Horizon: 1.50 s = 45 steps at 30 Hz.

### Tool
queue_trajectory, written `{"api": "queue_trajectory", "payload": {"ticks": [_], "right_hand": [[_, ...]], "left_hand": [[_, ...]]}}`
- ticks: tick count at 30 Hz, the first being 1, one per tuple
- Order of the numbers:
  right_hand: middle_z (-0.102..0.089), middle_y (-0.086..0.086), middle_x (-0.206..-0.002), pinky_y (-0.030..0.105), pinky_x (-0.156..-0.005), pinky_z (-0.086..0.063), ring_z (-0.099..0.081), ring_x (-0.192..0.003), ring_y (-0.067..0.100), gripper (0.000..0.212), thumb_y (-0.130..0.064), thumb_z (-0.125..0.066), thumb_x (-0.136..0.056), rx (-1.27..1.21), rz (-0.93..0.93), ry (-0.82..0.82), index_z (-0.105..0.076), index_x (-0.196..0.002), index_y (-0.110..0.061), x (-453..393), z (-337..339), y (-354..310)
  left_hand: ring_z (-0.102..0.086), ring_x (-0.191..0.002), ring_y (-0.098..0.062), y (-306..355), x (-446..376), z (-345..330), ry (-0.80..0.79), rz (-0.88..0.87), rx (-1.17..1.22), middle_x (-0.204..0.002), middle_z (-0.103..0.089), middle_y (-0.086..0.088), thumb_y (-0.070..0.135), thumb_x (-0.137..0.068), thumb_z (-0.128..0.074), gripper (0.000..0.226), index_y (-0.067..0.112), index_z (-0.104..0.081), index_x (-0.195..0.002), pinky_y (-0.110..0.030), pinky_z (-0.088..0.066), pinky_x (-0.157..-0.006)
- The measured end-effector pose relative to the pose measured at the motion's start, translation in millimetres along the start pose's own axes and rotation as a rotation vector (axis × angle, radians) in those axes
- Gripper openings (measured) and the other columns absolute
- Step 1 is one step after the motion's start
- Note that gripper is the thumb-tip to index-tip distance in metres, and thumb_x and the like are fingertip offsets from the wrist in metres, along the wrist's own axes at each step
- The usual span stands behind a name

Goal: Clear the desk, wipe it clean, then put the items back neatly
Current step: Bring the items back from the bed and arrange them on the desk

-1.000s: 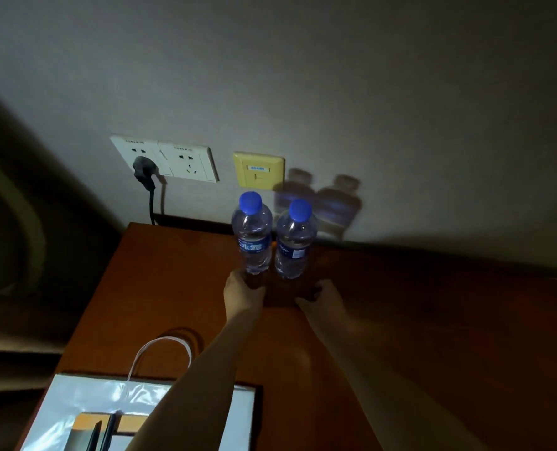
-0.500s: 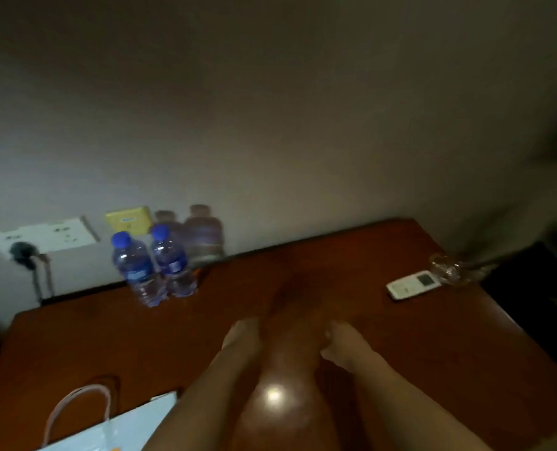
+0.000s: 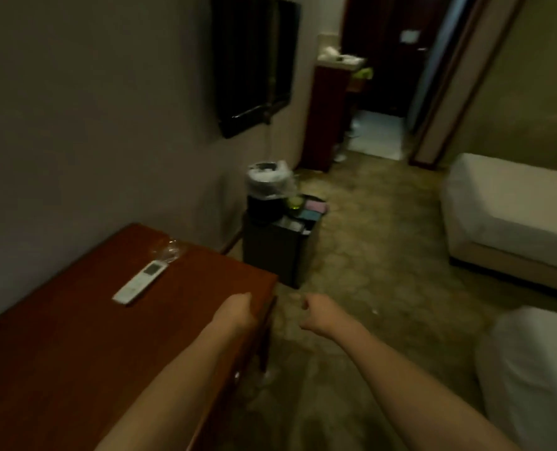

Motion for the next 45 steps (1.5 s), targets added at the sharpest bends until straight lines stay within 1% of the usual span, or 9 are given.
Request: {"api": "queue_trajectory", "payload": {"ticks": [6,10,15,18,23,27,32,39,45], "right_hand": [[-0.060,0.017,-0.122,0.026,-0.084,-0.042,-0.055,-0.112,0.029,0.039,-0.025,-0.064,-0.087,-0.161,-0.327,0.149,-0.059,-0.118,-0.002,79,61,184],[-0.059,0.017,-0.123,0.029,-0.089,-0.044,-0.055,-0.112,0.031,0.040,-0.026,-0.065,-0.086,-0.257,-0.533,0.261,-0.059,-0.118,-0.004,142,86,285],[-0.054,0.015,-0.129,0.033,-0.095,-0.041,-0.052,-0.117,0.030,0.029,-0.027,-0.058,-0.092,-0.328,-0.749,0.384,-0.055,-0.116,-0.012,220,97,388],[-0.048,0.013,-0.135,0.034,-0.100,-0.039,-0.047,-0.122,0.028,0.046,-0.030,-0.060,-0.091,-0.354,-0.903,0.426,-0.049,-0.130,-0.010,250,103,443],[-0.055,0.012,-0.124,0.031,-0.088,-0.042,-0.051,-0.113,0.026,0.041,-0.031,-0.064,-0.087,-0.368,-1.043,0.463,-0.055,-0.119,-0.008,276,108,525],[-0.053,0.013,-0.127,0.032,-0.090,-0.043,-0.052,-0.114,0.027,0.044,-0.032,-0.065,-0.087,-0.402,-1.163,0.453,-0.052,-0.121,-0.006,288,131,595],[-0.055,0.013,-0.122,0.030,-0.079,-0.043,-0.055,-0.108,0.027,0.042,-0.028,-0.065,-0.087,-0.502,-1.234,0.532,-0.053,-0.121,-0.007,297,155,656],[-0.057,0.015,-0.120,0.034,-0.084,-0.047,-0.058,-0.104,0.027,0.039,-0.028,-0.066,-0.088,-0.643,-1.353,0.552,-0.055,-0.117,-0.004,318,129,737],[-0.053,0.013,-0.127,0.029,-0.084,-0.042,-0.052,-0.114,0.025,0.047,-0.031,-0.066,-0.087,-0.755,-1.413,0.536,-0.051,-0.123,-0.007,330,99,842]], "left_hand": [[-0.059,-0.105,-0.021,191,-33,-77,-0.110,-0.296,-0.166,-0.116,-0.060,-0.004,0.022,-0.084,-0.063,0.034,0.015,-0.058,-0.117,-0.034,-0.051,-0.089],[-0.055,-0.116,-0.024,307,-45,-118,-0.160,-0.447,-0.297,-0.129,-0.056,-0.010,0.020,-0.087,-0.060,0.048,0.010,-0.050,-0.132,-0.028,-0.046,-0.091],[-0.056,-0.114,-0.026,446,-29,-185,-0.254,-0.705,-0.399,-0.126,-0.058,-0.014,0.016,-0.088,-0.058,0.043,0.005,-0.052,-0.128,-0.028,-0.045,-0.087],[-0.056,-0.112,-0.025,512,-20,-228,-0.318,-0.847,-0.431,-0.126,-0.057,-0.012,0.016,-0.087,-0.059,0.045,0.008,-0.050,-0.130,-0.029,-0.046,-0.088],[-0.057,-0.110,-0.023,612,-12,-302,-0.431,-1.054,-0.459,-0.126,-0.057,-0.005,0.018,-0.087,-0.060,0.042,0.014,-0.051,-0.128,-0.027,-0.046,-0.083],[-0.057,-0.110,-0.022,687,-34,-334,-0.488,-1.118,-0.449,-0.127,-0.056,-0.008,0.019,-0.087,-0.059,0.047,0.013,-0.047,-0.133,-0.028,-0.049,-0.088],[-0.055,-0.114,-0.023,760,-78,-359,-0.496,-1.128,-0.484,-0.129,-0.057,-0.009,0.022,-0.087,-0.062,0.049,0.012,-0.049,-0.132,-0.029,-0.046,-0.091],[-0.054,-0.116,-0.022,807,-102,-445,-0.589,-1.137,-0.610,-0.130,-0.056,-0.008,0.026,-0.088,-0.061,0.050,0.012,-0.048,-0.133,-0.027,-0.043,-0.092],[-0.056,-0.113,-0.024,867,-119,-539,-0.674,-1.130,-0.684,-0.127,-0.058,-0.009,0.027,-0.085,-0.063,0.050,0.012,-0.050,-0.131,-0.030,-0.046,-0.092]]}}
Point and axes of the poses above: each hand's wrist, its own x-axis away from the middle knuckle, its own z-axis out of the back of the hand, y = z × x, the point moved 10 cm from there along -x, towards the middle knuckle
